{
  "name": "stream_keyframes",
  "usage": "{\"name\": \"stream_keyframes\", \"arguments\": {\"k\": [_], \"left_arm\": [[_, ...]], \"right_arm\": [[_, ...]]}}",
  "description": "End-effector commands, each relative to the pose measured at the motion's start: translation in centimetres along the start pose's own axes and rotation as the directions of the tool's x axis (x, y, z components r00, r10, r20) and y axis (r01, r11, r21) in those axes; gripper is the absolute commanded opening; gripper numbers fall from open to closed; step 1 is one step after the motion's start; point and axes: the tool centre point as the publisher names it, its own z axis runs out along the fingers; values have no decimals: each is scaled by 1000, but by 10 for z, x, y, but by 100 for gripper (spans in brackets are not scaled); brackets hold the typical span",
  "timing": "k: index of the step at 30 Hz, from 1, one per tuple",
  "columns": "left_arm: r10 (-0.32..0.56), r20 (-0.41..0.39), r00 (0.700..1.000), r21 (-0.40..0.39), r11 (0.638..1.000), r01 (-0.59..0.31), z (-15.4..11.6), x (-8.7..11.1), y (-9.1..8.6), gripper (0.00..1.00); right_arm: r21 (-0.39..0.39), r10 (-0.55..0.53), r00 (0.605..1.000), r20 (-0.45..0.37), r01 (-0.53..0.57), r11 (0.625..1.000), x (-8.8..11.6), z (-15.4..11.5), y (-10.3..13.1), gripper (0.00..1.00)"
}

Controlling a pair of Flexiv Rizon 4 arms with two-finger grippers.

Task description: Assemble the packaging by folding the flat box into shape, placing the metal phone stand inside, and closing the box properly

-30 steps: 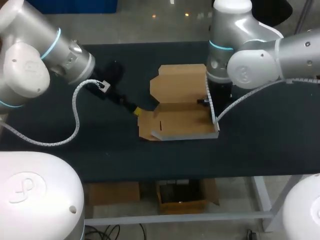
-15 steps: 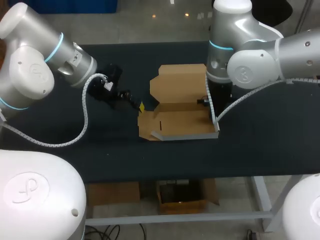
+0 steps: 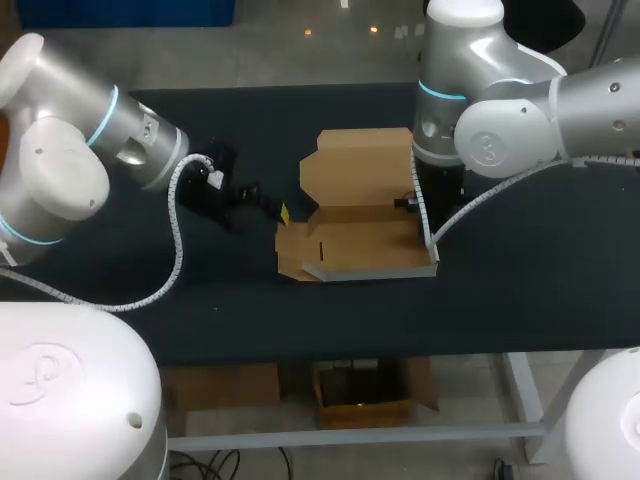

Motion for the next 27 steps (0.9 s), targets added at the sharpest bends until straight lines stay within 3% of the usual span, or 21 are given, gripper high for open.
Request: {"name": "stream_keyframes", "arguments": {"k": [1, 3, 4, 7, 13, 19, 22, 27], "left_arm": [[-14, -20, 1000, 24, 1000, 14, 10, -10, 4, 100], [-15, -32, 999, 22, 1000, 15, 14, -13, 5, 94], [-12, -36, 999, 15, 1000, 13, 17, -15, 5, 82], [-27, -43, 999, 5, 1000, 27, 26, -20, 3, 63], [-112, -66, 992, 3, 994, 113, 41, -28, -4, 65], [-150, -82, 985, 2, 989, 151, 51, -34, -10, 61], [-175, -81, 981, -2, 984, 176, 56, -35, -11, 49], [-211, -96, 973, -16, 977, 211, 63, -37, -10, 47]], "right_arm": [[1, 0, 1000, 0, 0, 1000, 0, 0, 0, 0], [1, 0, 1000, 0, 0, 1000, 0, 0, 0, 0], [1, 0, 1000, 0, 0, 1000, 0, 0, 0, 0], [1, 0, 1000, 0, 0, 1000, 0, 0, 0, 0], [1, 0, 1000, 0, 0, 1000, 0, 0, 0, 0], [1, 0, 1000, 0, 0, 1000, 0, 0, 0, 0], [1, 0, 1000, 0, 0, 1000, 0, 0, 0, 0], [1, 0, 1000, 0, 0, 1000, 0, 0, 0, 0]]}}
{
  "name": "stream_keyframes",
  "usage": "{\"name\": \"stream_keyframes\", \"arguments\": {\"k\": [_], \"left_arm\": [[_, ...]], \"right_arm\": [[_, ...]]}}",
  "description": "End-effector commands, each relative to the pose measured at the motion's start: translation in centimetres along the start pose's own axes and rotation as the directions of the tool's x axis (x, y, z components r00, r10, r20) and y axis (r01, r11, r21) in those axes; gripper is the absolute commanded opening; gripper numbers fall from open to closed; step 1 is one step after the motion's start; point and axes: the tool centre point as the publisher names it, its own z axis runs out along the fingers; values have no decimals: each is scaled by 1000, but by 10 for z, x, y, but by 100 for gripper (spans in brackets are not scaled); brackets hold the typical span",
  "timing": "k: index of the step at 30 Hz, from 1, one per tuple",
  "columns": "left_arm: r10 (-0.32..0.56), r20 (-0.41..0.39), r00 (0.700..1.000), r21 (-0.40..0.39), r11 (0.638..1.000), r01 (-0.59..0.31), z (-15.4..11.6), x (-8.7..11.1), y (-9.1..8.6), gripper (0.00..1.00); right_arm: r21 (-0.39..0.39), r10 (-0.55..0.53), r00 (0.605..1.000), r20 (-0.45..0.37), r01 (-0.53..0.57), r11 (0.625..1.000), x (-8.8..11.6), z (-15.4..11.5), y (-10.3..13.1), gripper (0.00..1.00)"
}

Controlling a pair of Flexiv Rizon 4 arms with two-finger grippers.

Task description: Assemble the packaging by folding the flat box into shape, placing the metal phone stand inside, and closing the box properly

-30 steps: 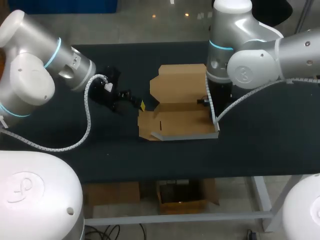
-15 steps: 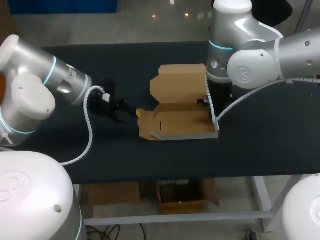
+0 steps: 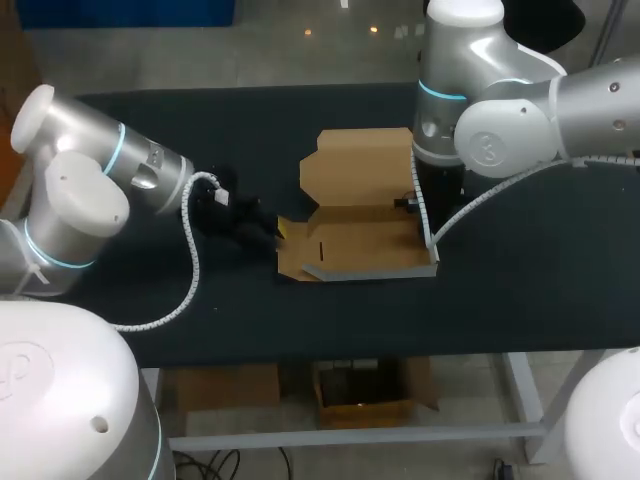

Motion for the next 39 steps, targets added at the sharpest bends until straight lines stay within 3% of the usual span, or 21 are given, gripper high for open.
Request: {"name": "stream_keyframes", "arguments": {"k": [1, 8, 13, 15, 18, 27, 39], "left_arm": [[-20, -7, 1000, -13, 1000, 20, 9, -3, -3, 47], [-45, 17, 999, -30, 999, 46, 17, 3, -1, 44], [-72, 66, 995, -22, 997, 73, 21, 11, 0, 35], [-81, 82, 993, -18, 996, 83, 22, 13, 0, 25], [-93, 103, 990, -12, 995, 94, 23, 16, 1, 0], [-126, 198, 972, 7, 992, 127, 25, 25, 0, 0], [-140, 365, 920, 65, 990, 125, 29, 47, -5, 0]], "right_arm": [[1, 0, 1000, 0, 0, 1000, 0, 0, 0, 0], [1, 0, 1000, 0, 0, 1000, 0, 0, 0, 0], [1, 0, 1000, 0, 0, 1000, 0, 0, 0, 0], [1, 0, 1000, 0, 0, 1000, 0, 0, 0, 0], [1, 0, 1000, 0, 0, 1000, 0, 0, 0, 0], [1, 0, 1000, 0, 0, 1000, 0, 0, 0, 0], [1, 0, 1000, 0, 0, 1000, 0, 0, 0, 0]]}}
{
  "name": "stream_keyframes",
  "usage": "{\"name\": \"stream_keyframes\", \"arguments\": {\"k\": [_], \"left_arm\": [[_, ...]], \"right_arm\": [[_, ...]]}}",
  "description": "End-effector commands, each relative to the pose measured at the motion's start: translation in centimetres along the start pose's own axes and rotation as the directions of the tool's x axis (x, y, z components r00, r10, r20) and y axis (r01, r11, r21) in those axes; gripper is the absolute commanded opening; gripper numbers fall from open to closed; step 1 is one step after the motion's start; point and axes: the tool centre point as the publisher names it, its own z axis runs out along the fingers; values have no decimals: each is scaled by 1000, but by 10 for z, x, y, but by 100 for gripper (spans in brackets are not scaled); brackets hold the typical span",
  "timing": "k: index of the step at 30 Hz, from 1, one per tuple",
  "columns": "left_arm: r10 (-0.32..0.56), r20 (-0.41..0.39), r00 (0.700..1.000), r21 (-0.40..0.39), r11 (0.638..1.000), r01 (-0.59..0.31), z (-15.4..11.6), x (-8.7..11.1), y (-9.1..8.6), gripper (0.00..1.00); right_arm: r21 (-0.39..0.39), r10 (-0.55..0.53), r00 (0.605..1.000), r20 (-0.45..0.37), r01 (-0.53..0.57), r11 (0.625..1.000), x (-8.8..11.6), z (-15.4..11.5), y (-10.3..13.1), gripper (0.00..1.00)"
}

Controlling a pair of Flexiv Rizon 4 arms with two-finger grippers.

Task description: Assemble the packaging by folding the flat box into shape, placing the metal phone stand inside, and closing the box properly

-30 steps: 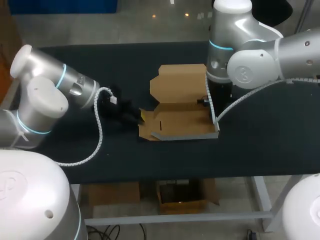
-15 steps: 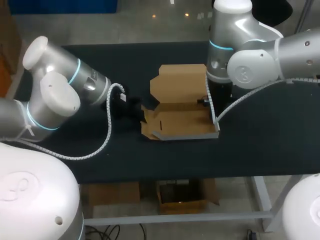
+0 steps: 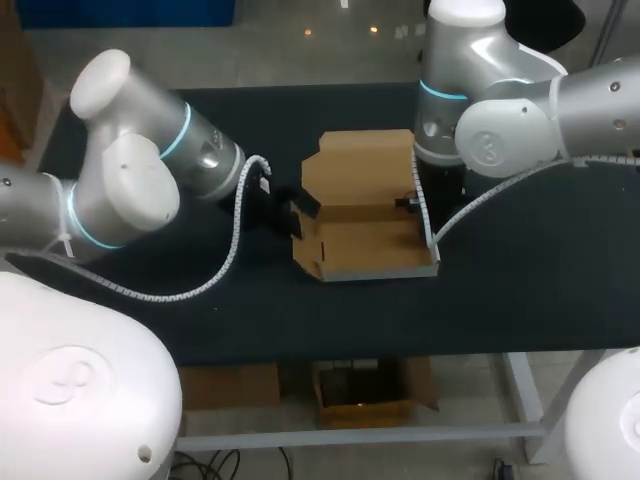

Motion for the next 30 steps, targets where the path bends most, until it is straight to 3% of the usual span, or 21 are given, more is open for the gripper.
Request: {"name": "stream_keyframes", "arguments": {"k": [1, 14, 19, 24, 30], "left_arm": [[2, 163, 987, 15, 1000, -4, 2, 12, 2, 0], [17, 291, 957, 70, 997, -39, 7, 29, 8, 0], [25, 290, 957, 51, 998, -42, 5, 33, 10, 17], [54, 236, 970, 13, 998, -59, -6, 33, 12, 41], [76, 102, 992, -39, 997, -73, -31, 15, 12, 49]], "right_arm": [[0, 0, 1000, 0, 0, 1000, 2, 0, 0, 0], [0, 0, 1000, 0, 0, 1000, 2, 0, 0, 0], [0, 0, 1000, 0, 0, 1000, 2, 0, 0, 0], [0, 0, 1000, 0, 0, 1000, 2, 0, 0, 0], [0, 0, 1000, 0, 0, 1000, 2, 0, 0, 0]]}}
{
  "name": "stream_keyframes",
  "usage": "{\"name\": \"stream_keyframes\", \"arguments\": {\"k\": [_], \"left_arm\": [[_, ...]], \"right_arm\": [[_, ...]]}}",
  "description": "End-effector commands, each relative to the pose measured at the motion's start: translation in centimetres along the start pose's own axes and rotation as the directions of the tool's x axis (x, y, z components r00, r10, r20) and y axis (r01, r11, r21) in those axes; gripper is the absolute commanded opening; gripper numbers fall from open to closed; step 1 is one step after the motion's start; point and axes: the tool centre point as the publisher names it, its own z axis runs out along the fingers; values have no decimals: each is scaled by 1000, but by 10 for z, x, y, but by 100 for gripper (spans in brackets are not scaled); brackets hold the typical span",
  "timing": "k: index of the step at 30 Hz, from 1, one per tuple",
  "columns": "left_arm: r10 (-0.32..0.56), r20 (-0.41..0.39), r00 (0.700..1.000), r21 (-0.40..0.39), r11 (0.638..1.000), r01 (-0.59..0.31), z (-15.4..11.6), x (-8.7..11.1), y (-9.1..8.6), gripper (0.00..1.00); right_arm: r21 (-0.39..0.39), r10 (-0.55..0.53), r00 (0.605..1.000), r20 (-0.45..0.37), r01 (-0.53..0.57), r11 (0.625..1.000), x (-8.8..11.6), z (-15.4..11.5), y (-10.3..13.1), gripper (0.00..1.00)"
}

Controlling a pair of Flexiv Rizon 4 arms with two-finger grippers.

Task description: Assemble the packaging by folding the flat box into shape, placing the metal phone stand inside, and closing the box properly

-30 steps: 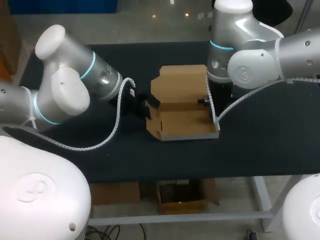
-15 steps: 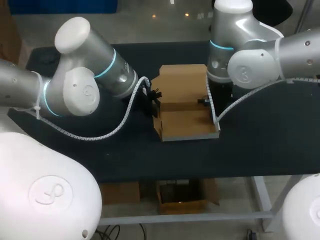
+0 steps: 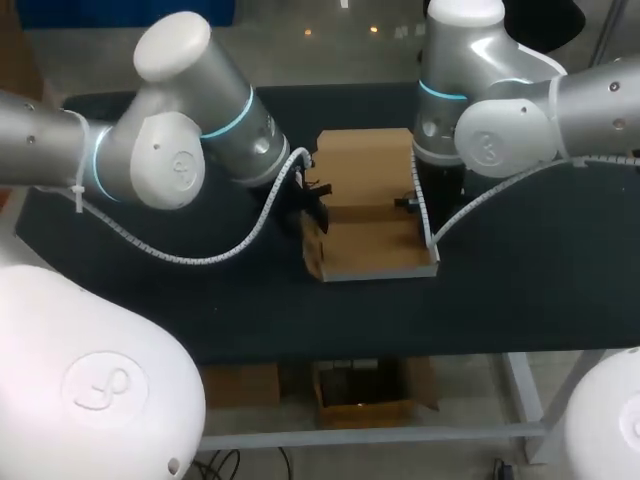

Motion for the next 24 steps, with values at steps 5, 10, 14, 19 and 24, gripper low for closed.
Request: {"name": "stream_keyframes", "arguments": {"k": [5, 10, 14, 19, 24], "left_arm": [[2, -166, 986, -50, 999, -10, -31, -40, 0, 53], [7, -245, 970, -72, 997, -25, -32, -62, -2, 46], [19, -307, 952, -89, 995, -48, -27, -77, -3, 39], [17, -330, 944, -93, 994, -50, -17, -88, -4, 35], [19, -361, 932, -100, 993, -59, -5, -93, -5, 33]], "right_arm": [[0, 1, 1000, 1, -1, 1000, 1, 0, 0, 0], [0, 1, 1000, 1, -1, 1000, 1, 0, 0, 0], [0, 1, 1000, 1, -1, 1000, 1, 0, 0, 0], [0, 1, 1000, 1, -1, 1000, 1, 0, 0, 0], [0, 1, 1000, 1, -1, 1000, 1, 0, 0, 0]]}}
